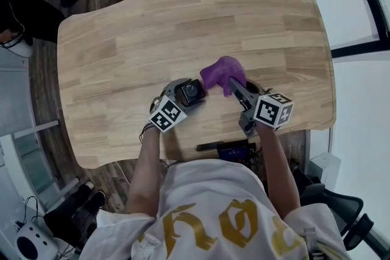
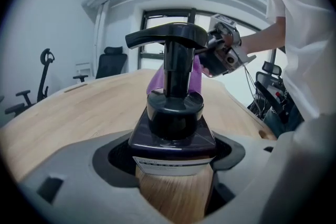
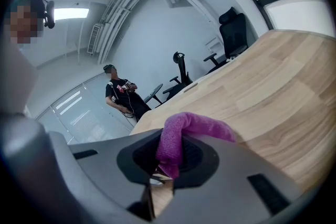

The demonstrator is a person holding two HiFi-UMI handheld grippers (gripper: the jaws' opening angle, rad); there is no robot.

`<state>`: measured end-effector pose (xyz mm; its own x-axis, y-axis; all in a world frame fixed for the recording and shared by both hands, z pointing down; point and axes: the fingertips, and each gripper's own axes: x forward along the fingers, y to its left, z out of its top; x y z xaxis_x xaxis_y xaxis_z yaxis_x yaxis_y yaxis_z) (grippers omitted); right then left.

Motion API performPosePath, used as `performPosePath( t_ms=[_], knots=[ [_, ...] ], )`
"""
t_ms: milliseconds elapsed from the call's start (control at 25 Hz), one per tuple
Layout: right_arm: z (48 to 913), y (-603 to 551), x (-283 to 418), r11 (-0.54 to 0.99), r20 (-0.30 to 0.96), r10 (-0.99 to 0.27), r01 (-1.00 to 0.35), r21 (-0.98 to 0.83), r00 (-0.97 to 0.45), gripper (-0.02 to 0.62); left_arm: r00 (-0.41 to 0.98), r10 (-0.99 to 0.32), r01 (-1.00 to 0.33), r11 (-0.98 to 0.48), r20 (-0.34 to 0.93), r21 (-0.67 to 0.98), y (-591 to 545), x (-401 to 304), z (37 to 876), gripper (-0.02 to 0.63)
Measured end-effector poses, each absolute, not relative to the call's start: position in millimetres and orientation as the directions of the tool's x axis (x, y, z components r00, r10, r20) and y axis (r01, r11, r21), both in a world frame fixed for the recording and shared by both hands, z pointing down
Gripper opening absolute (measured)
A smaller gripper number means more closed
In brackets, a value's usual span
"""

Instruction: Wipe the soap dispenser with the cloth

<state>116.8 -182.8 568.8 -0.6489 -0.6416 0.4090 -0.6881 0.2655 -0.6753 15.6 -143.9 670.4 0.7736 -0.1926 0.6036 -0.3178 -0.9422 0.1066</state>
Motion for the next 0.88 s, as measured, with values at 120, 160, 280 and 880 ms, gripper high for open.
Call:
performPosePath(
  t_ms=[120,160,280,880],
  knots=[
    [565,-181,118,0.272,0.406,-0.646,-0.692,-0.668,-0.646,0.04,0.744,-0.22,-0.338,-0.939,0.63,0.071,-140,14,675,0.333],
    [564,-179,117,0.274,0.405,-0.647,-0.692,-0.668,-0.646,0.04,0.743,-0.221,-0.343,-0.936,0.632,0.076,-140,13,675,0.334],
    [559,-176,116,0.28,0.399,-0.646,-0.689,-0.668,-0.65,0.04,0.733,-0.2,-0.319,-0.945,0.65,0.07,-140,11,676,0.339],
    [526,-160,112,0.325,0.356,-0.68,-0.699,-0.637,-0.641,0.04,0.759,-0.338,-0.515,-0.835,0.556,0.195,-138,-26,627,0.364]
  ],
)
